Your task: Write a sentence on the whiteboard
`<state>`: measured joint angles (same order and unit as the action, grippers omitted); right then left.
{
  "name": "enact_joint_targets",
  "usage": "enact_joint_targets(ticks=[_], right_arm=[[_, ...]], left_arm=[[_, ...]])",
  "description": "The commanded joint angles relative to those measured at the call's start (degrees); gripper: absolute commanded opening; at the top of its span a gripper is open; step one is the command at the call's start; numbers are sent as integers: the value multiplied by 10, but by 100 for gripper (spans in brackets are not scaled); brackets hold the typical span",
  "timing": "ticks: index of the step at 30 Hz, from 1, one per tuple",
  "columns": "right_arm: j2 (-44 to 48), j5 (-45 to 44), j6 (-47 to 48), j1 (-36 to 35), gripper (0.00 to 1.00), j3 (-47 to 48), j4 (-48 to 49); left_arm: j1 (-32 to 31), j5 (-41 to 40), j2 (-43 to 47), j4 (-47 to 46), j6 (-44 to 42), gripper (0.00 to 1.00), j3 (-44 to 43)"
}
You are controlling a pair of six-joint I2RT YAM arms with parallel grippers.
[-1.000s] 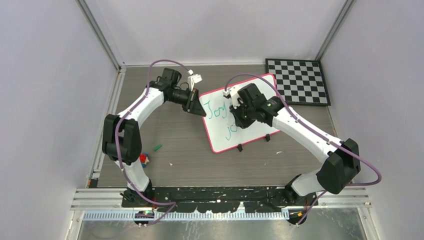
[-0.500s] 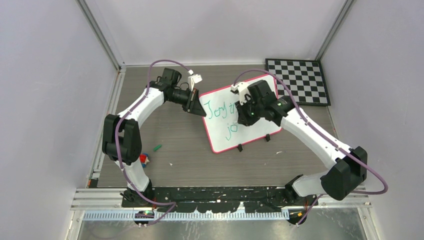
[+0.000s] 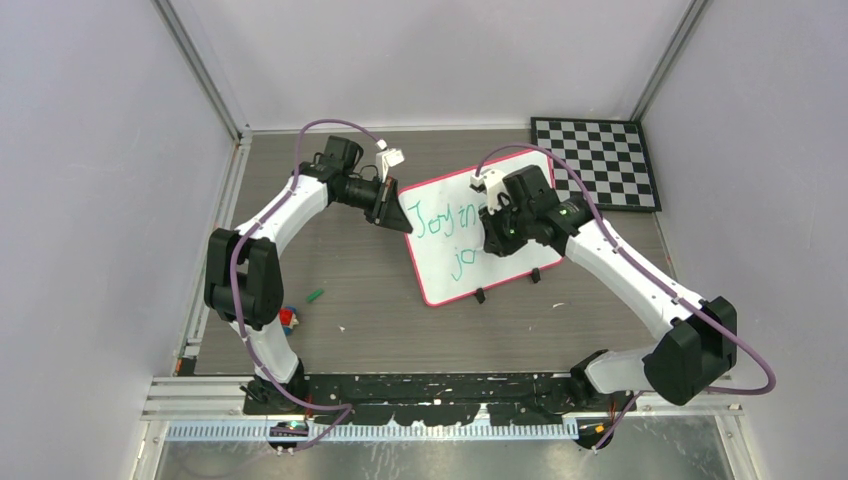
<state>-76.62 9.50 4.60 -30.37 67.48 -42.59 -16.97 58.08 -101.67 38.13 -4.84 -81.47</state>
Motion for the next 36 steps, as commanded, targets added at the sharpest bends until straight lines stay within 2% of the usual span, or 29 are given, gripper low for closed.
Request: enact_joint_targets(ticks=[1,15,27,36], right_arm=[[-5,-9,3,-2,0,-1,31],[-24,-80,-1,-1,0,-2,46],[-13,-64,11,4,0,-20,30],[-22,-74,14,18,0,33,24]], left_arm=[[-1,-16,12,-10,-6,0,-3],[-1,-16,15,-10,-5,0,-3],[-1,-16,12,-12,-4,0,-4],[-1,-16,13,-11,-5,0,-5]])
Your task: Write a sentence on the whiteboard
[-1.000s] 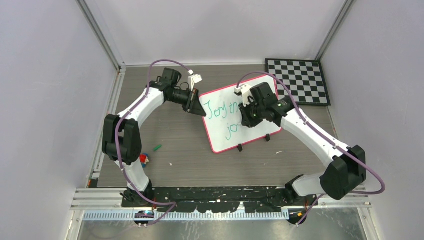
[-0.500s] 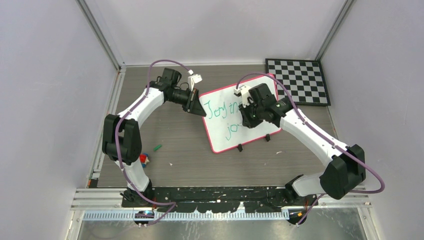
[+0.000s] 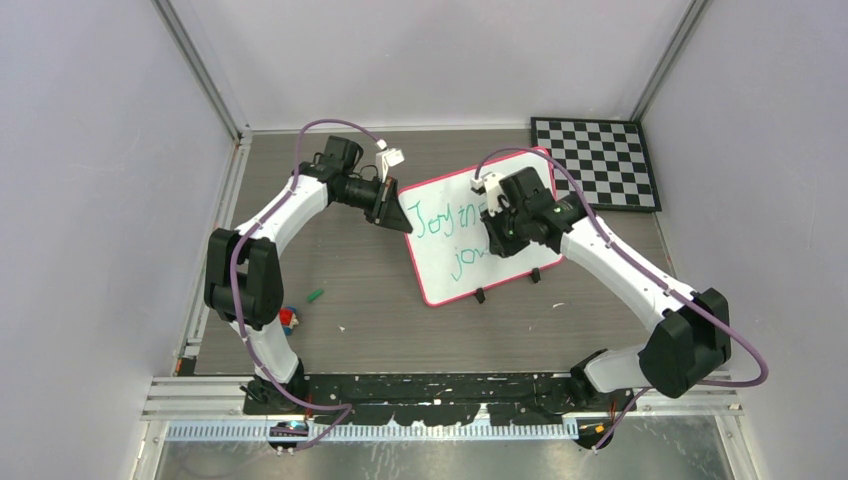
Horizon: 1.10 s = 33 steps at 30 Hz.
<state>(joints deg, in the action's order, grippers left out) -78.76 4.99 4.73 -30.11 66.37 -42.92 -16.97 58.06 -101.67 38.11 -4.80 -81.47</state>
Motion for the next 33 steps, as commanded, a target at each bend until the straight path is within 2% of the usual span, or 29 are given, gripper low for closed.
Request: enact_joint_targets(ticks=[1,7,23,33], right_arm=[[-2,-29,13,18,0,49,28],[-7,-16,12,21,0,54,25],[3,-2,19,19,0,-21,23],[-28,-6,3,-19,0,-19,52]], left_arm=[[-1,-16,13,-11,-6,0,-5],[-1,-16,12,-10,-8,0,-2],[-1,-15,9,-10,-8,0,-3],[-1,-17,9,-12,-10,0,0]])
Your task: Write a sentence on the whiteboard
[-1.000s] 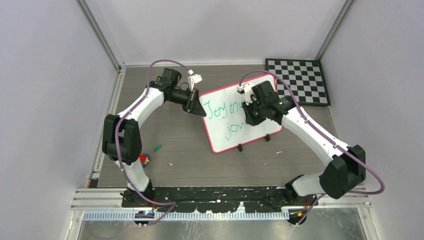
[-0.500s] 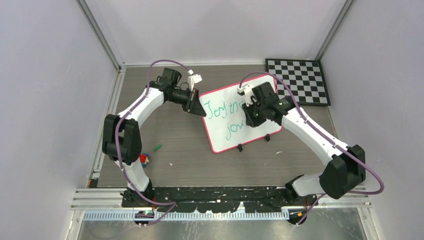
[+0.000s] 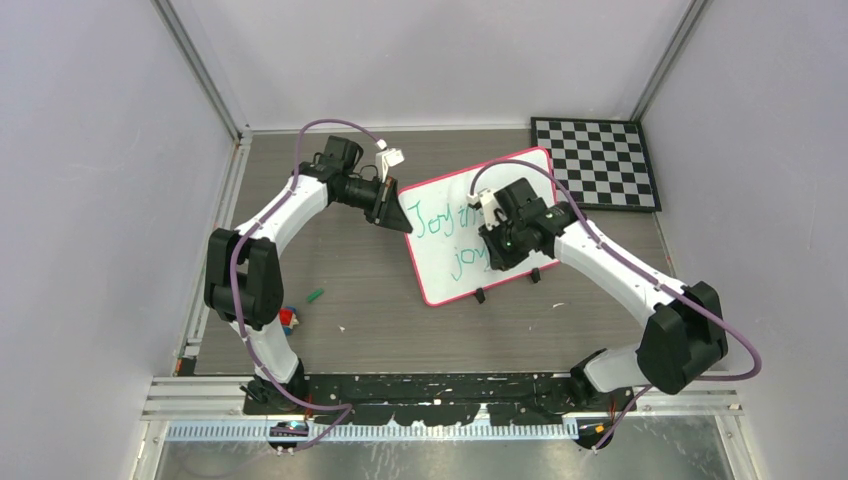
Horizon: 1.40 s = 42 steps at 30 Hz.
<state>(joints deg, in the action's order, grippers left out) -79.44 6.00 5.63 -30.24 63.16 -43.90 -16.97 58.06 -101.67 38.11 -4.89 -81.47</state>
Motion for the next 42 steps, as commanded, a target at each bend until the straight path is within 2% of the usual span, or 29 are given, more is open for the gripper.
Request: enact_joint_targets(ticks=[1,10,16,21,42], right_arm=[[-25,-17,-7,-21,0,17,63],[18,23,-16,-17,0,24,40],[69,48,-10,49,0,19,14],[66,43,-4,93,0,22,14],[10,40,-12,80,0,65,44]], left_arm=[[-1,-18,9,-11,-9,0,-1],[-1,-17,14,-9,-10,0,0],[-1,-13,16,-9,-9,0,0],[-1,-14,18,-10,-9,0,0],[-1,-14,16,-13,-8,0,0]])
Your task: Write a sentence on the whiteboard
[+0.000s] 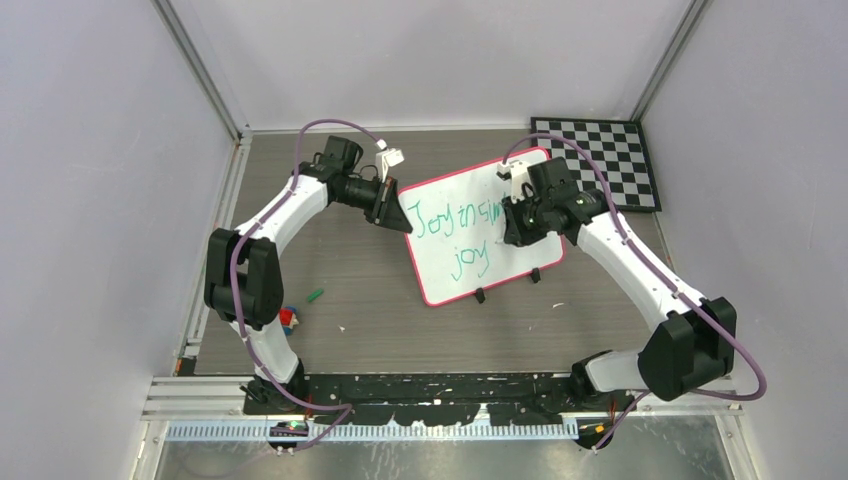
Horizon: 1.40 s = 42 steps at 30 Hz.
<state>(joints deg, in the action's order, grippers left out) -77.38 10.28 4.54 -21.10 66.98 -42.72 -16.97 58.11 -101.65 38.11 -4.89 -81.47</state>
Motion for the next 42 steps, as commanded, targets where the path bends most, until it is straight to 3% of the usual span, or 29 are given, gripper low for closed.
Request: enact_joint_targets(ticks=[1,30,42], right_arm=[[-11,-3,-2,-14,0,28,33],[14,-49,33,-13,0,-12,10],[7,-24,17,-22,0,-32,14]], left_arm=[[-1,-14,16,-12,-8,0,0],[-1,-15,14,-11,-11,0,3],[-1,-14,15,-14,-11,0,3]])
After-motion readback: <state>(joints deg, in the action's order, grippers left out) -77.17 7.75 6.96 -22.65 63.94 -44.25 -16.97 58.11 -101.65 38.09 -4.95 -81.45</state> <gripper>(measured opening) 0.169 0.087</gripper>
